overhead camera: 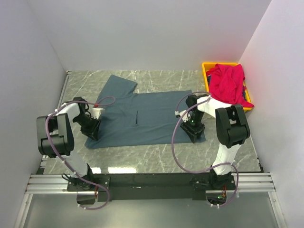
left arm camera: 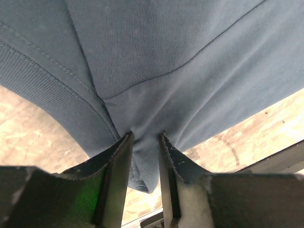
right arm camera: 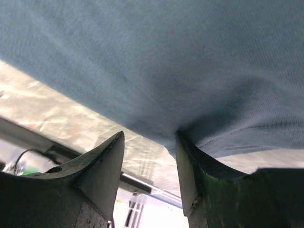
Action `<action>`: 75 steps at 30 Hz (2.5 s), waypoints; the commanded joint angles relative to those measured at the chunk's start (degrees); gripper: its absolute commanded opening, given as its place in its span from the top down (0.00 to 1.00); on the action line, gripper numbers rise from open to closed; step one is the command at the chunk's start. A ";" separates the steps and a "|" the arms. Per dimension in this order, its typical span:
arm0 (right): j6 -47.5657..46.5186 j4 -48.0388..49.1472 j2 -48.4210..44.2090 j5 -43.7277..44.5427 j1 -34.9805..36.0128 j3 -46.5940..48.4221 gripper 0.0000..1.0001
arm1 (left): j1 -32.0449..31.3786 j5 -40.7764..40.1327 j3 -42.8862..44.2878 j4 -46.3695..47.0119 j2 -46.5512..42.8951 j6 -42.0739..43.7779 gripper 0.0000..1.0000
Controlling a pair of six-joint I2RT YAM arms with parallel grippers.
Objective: Fold and stack the t-shirts
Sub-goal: Fold the tshirt
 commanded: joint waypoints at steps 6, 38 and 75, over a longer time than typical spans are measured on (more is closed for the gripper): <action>-2.09 -8.53 -2.35 -17.38 -4.83 8.75 0.38 | 2.19 6.45 10.00 -5.57 -1.93 6.14 0.54; 24.10 16.68 32.01 2.00 -10.13 59.92 0.30 | -5.54 2.96 70.05 20.88 42.62 -22.96 0.37; 24.98 15.54 35.88 -0.98 -10.22 62.92 0.27 | -8.36 4.63 80.07 26.51 56.07 -15.04 0.72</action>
